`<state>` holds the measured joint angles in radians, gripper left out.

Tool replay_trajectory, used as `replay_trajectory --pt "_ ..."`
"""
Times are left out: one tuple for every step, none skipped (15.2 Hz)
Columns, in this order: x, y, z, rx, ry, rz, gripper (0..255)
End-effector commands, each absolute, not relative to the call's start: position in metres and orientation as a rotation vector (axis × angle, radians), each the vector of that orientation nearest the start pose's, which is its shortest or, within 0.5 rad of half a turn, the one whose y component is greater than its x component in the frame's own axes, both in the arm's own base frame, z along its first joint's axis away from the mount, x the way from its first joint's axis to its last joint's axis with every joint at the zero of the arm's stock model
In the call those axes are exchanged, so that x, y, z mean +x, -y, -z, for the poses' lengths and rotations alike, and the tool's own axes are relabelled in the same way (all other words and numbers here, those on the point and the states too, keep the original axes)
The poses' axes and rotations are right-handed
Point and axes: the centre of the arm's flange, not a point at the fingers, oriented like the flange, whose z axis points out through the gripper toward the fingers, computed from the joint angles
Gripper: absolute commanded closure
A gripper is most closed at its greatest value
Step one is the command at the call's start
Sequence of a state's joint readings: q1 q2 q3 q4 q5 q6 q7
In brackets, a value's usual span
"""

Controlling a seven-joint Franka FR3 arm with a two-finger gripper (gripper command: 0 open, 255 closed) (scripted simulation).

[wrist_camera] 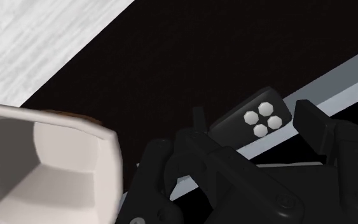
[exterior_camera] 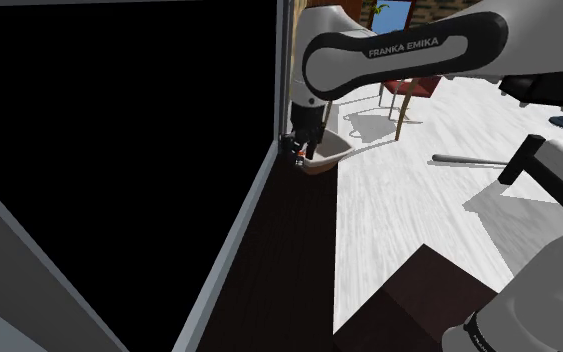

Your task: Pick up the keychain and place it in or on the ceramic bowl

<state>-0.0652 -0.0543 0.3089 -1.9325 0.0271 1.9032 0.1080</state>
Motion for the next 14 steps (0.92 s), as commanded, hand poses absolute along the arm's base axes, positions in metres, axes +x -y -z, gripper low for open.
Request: replay_trajectory --pt "0.546 -0.113 -0.508 -3.123 0.200 0.032 255" --pt "0.553 -0.102 -0.509 -3.123 0.200 0.032 255" --pt "0.560 -0.091 -0.509 -3.123 0.200 0.032 255" --pt "0.567 -0.080 -0.509 -3.123 0.200 0.032 255" --pt "0.574 -0.069 -0.510 -3.123 0.200 0.032 255" --pt "0.582 -0.058 -0.510 -3.123 0.200 0.032 255" --pt "0.589 -0.047 -0.510 -3.123 0.200 0.032 255" --pt "0.596 -0.036 -0.511 -3.123 0.200 0.032 255" --pt "0.603 -0.025 -0.511 -3.123 0.200 0.032 255" --pt "0.610 -0.013 -0.512 -3.123 0.200 0.032 255" --pt "0.618 -0.002 -0.512 -3.123 0.200 0.032 255" --pt "0.625 0.009 -0.512 -3.123 0.200 0.032 255" --pt "0.632 0.020 -0.513 -3.123 0.200 0.032 255" --pt "0.639 0.031 -0.513 -3.123 0.200 0.032 255"
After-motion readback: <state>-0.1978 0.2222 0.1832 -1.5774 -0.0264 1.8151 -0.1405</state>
